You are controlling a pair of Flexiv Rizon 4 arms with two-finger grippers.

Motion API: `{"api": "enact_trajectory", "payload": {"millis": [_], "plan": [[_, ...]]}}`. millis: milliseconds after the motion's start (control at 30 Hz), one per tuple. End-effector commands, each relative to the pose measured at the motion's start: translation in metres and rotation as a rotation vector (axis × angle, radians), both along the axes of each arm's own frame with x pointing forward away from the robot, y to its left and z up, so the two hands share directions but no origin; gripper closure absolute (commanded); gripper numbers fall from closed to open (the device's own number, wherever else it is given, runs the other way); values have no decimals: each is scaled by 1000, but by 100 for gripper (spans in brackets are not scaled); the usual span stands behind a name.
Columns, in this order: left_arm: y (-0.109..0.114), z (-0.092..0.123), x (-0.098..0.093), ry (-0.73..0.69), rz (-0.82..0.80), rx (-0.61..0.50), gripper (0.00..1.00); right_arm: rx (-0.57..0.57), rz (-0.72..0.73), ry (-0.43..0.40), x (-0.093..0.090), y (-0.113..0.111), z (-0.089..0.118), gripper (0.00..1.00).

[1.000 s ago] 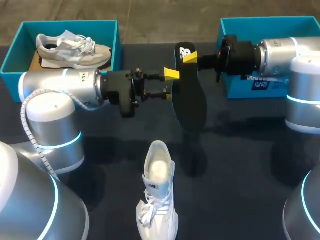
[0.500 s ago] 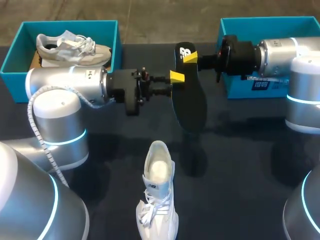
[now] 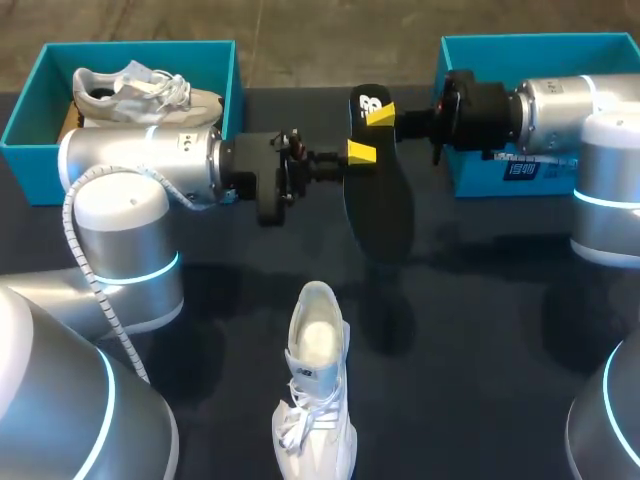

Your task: Take the shoe out of the shoebox, open the shoe tongue, remove and reinsert the insole, then place the shoe into the shoebox

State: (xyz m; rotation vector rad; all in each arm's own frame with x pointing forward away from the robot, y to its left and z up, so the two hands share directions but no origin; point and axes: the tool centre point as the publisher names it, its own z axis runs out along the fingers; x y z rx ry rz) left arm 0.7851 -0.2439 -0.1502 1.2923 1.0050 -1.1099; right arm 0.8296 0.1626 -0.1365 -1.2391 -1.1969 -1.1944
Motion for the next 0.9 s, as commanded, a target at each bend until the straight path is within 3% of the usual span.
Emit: {"api": "enact_trajectory", "payload": {"millis": [33, 300, 333, 367, 400, 900], "plan": [[-1, 0, 0, -1, 0, 4, 100, 0, -2, 0, -1, 1, 0, 100], [-2, 1, -1, -5, -1, 2, 100, 0, -2, 0, -1, 1, 0, 100], [-2, 1, -2, -6, -2, 2, 100, 8, -10, -15, -1, 1, 1, 85], [-2, 2, -3, -7, -5, 3, 100, 11, -18, -27, -1, 0, 2, 33], [-1, 2, -4, -9, -8, 3, 100, 9, -29, -42, -2, 0, 4, 0], [36, -6, -8, 53, 38, 15, 100, 25, -68, -95, -40, -19, 9, 0]]}}
